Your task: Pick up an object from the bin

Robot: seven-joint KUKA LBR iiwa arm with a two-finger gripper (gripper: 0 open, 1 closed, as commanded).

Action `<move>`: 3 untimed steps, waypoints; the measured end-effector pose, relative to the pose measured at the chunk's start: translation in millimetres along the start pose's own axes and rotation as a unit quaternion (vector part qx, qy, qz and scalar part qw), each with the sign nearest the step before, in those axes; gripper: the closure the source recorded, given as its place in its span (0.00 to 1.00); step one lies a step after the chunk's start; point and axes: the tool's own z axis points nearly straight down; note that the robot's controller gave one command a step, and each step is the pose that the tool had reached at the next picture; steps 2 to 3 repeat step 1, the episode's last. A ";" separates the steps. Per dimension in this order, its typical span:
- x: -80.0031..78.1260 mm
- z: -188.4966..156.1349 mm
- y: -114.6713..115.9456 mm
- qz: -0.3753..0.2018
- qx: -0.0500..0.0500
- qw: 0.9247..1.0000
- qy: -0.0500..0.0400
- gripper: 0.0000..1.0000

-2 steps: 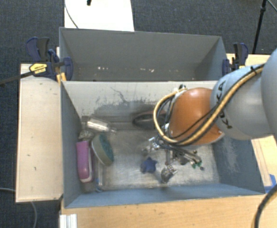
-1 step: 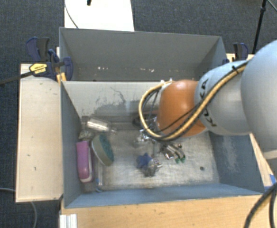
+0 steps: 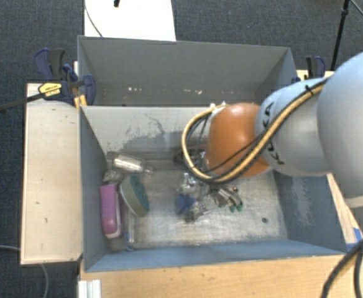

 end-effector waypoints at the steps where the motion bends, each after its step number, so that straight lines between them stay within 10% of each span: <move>1: -19.4 -207.7 21.4 -0.035 0.001 0.999 -0.001 1.00; 3: -19.4 -207.7 21.4 -0.035 0.001 0.999 -0.001 1.00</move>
Offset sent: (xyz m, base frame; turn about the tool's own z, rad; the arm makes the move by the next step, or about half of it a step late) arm 0.0080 0.0248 0.2026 -0.0713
